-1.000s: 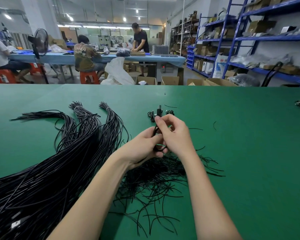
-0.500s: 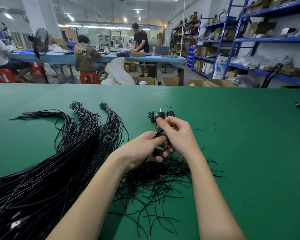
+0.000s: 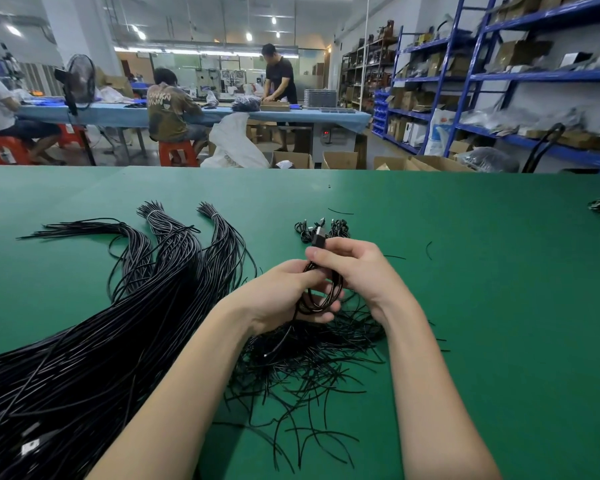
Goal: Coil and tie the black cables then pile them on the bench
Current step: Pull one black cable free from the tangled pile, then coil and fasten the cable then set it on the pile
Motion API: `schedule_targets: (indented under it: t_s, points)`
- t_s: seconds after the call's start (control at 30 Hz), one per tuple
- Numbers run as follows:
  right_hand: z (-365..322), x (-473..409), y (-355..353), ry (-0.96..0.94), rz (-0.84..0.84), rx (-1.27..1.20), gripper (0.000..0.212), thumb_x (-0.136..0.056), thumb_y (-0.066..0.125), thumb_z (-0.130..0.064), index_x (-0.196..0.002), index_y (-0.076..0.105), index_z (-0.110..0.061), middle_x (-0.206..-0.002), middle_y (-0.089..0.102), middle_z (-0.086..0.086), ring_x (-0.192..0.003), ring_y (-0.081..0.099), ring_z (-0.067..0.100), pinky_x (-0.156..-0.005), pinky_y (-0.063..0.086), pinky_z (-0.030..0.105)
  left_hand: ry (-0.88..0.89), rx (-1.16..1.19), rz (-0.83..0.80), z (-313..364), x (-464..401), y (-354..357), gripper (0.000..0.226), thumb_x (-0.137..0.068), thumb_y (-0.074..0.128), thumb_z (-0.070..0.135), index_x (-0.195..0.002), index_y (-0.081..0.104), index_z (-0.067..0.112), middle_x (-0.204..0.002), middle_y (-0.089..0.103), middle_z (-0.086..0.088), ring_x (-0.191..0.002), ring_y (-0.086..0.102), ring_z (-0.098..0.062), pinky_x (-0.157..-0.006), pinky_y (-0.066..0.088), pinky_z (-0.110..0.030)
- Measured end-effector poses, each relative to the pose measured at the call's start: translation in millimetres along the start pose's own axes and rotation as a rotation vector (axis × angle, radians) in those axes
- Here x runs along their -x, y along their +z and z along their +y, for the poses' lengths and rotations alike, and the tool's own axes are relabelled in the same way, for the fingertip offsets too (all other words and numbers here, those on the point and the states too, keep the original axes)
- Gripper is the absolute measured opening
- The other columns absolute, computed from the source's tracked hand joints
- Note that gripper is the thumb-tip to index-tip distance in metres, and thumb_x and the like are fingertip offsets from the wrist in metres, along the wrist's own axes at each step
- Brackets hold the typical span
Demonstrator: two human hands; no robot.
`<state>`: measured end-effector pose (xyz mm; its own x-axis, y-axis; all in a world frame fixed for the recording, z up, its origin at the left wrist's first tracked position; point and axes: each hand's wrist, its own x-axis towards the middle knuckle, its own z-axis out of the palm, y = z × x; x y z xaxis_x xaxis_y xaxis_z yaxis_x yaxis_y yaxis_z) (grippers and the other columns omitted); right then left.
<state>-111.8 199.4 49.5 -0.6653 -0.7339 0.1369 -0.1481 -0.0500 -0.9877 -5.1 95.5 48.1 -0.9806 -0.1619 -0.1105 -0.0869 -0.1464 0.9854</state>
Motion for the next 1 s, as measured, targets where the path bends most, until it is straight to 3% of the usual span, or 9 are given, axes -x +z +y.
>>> schedule_targets:
  t_s: [0.1, 0.23, 0.3, 0.4, 0.57, 0.73, 0.8, 0.9, 1.0]
  points:
    - [-3, 0, 2, 0.008, 0.007, 0.027, 0.012, -0.089, 0.079, -0.031, -0.092, 0.074, -0.02, -0.073, 0.072, -0.01, -0.053, 0.06, 0.003, -0.047, 0.045, 0.017, 0.028, 0.059, 0.022, -1, -1, 1, 0.024, -0.108, 0.04, 0.013, -0.106, 0.061, 0.0, -0.087, 0.071, -0.01, -0.078, 0.071, -0.02, -0.071, 0.06, -0.029]
    - [-5, 1, -4, 0.145, -0.008, 0.032, 0.041, -0.089, 0.076, -0.045, -0.116, 0.067, -0.016, -0.091, 0.076, -0.002, -0.074, 0.072, 0.016, -0.075, 0.061, 0.03, 0.1, 0.171, 0.151, 0, -5, -1, 0.022, -0.108, 0.038, 0.013, -0.102, 0.057, 0.003, -0.074, 0.06, -0.005, -0.059, 0.052, -0.011, -0.058, 0.046, -0.024]
    - [-7, 4, -9, 0.238, -0.058, 0.145, 0.048, -0.087, 0.074, -0.054, -0.114, 0.07, -0.015, -0.097, 0.078, 0.0, -0.074, 0.072, 0.013, -0.064, 0.057, 0.022, 0.113, 0.252, 0.248, 2, -7, -4, 0.022, -0.108, 0.038, 0.014, -0.097, 0.056, 0.006, -0.067, 0.057, -0.001, -0.054, 0.046, -0.011, -0.054, 0.043, -0.023]
    - [-6, 9, -9, 0.275, -0.251, 0.364, 0.041, -0.085, 0.074, -0.058, -0.096, 0.077, -0.018, -0.087, 0.08, -0.002, -0.061, 0.061, 0.005, -0.049, 0.041, 0.013, 0.096, 0.329, 0.312, 3, -8, -8, 0.025, -0.108, 0.037, 0.019, -0.1, 0.058, 0.007, -0.064, 0.052, 0.002, -0.051, 0.046, -0.011, -0.049, 0.045, -0.023]
    - [-6, 7, -3, 0.217, -0.184, 0.341, 0.038, -0.082, 0.079, -0.055, -0.081, 0.074, -0.017, -0.076, 0.078, -0.001, -0.052, 0.055, 0.005, -0.045, 0.036, 0.016, 0.125, 0.408, 0.322, 2, -10, -12, 0.031, -0.109, 0.034, 0.031, -0.1, 0.053, 0.009, -0.064, 0.044, 0.004, -0.051, 0.04, -0.011, -0.054, 0.039, -0.025]
    - [-13, 14, -5, 0.243, -0.371, 0.422, 0.037, -0.085, 0.075, -0.054, -0.073, 0.071, -0.019, -0.077, 0.078, 0.0, -0.054, 0.06, 0.005, -0.045, 0.038, 0.013, 0.166, 0.292, 0.349, -2, -13, -11, 0.033, -0.109, 0.036, 0.038, -0.087, 0.048, 0.017, -0.059, 0.035, 0.01, -0.047, 0.03, -0.007, -0.04, 0.031, -0.017]
    - [-14, 13, -1, 0.18, -0.254, 0.362, 0.028, -0.088, 0.076, -0.044, -0.075, 0.073, -0.02, -0.074, 0.075, -0.007, -0.053, 0.057, 0.004, -0.044, 0.035, 0.014, 0.159, 0.178, 0.324, -4, -11, -11, 0.033, -0.109, 0.036, 0.039, -0.084, 0.047, 0.019, -0.056, 0.033, 0.012, -0.042, 0.029, -0.005, -0.037, 0.03, -0.015]
    - [-15, 4, -2, 0.039, 0.059, 0.168, 0.017, -0.09, 0.074, -0.041, -0.088, 0.076, -0.024, -0.073, 0.069, -0.017, -0.058, 0.056, -0.003, -0.049, 0.038, 0.009, 0.127, 0.074, 0.165, -5, -7, -10, 0.034, -0.107, 0.038, 0.044, -0.08, 0.044, 0.023, -0.058, 0.025, 0.011, -0.046, 0.023, -0.007, -0.038, 0.025, -0.016]
    - [-12, 2, 2, -0.024, 0.056, 0.133, 0.012, -0.092, 0.073, -0.035, -0.099, 0.077, -0.026, -0.074, 0.072, -0.016, -0.067, 0.062, -0.006, -0.054, 0.043, 0.007, 0.119, 0.077, 0.072, -7, -6, -7, 0.036, -0.107, 0.039, 0.045, -0.079, 0.044, 0.022, -0.06, 0.023, 0.011, -0.048, 0.02, -0.008, -0.04, 0.024, -0.016]
